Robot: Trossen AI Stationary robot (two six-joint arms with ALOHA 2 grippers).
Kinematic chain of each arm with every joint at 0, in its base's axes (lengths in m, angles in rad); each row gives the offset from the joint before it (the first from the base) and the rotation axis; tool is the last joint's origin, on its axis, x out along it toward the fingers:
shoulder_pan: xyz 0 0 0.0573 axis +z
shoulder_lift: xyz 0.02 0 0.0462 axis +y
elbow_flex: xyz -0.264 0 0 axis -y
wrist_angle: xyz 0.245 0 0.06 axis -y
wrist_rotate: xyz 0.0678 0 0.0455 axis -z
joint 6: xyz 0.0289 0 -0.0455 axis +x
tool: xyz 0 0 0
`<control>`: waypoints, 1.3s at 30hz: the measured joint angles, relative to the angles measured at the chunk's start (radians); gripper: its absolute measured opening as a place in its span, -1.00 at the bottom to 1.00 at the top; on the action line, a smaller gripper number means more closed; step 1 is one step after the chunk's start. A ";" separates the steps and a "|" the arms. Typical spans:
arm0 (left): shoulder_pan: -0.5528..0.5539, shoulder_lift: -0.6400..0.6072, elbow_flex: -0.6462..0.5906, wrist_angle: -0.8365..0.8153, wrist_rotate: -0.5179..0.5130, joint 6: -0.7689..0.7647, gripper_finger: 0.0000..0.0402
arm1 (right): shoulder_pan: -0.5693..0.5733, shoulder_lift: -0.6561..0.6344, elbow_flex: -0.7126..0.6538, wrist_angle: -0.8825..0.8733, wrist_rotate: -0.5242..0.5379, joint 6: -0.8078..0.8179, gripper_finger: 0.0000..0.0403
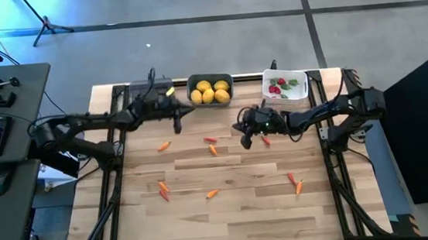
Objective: Sort produce into baskets
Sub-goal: Put the yellow chili pepper into the transparent black bin
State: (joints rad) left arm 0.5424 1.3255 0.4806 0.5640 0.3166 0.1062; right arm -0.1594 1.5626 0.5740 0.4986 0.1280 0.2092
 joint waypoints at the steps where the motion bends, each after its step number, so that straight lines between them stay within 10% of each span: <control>1: -0.017 -0.026 -0.029 0.007 0.000 -0.011 -1.00 | 0.015 0.010 0.002 0.003 0.000 0.000 -1.00; 12: -0.315 -0.253 -0.059 -0.560 -0.313 -0.205 -1.00 | 0.083 0.095 0.016 0.134 0.022 -0.004 -1.00; 24: -0.455 -0.150 0.193 -1.336 -0.401 -0.582 -0.89 | 0.081 0.095 0.016 0.157 0.023 -0.096 -1.00; 39: -0.349 0.044 0.197 -1.405 -0.407 -0.548 -0.25 | 0.081 0.095 0.016 0.153 0.023 -0.123 -1.00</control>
State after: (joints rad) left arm 0.1936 1.3691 0.6773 -0.8413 -0.0902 -0.4421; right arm -0.0784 1.6573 0.5900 0.6518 0.1505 0.0862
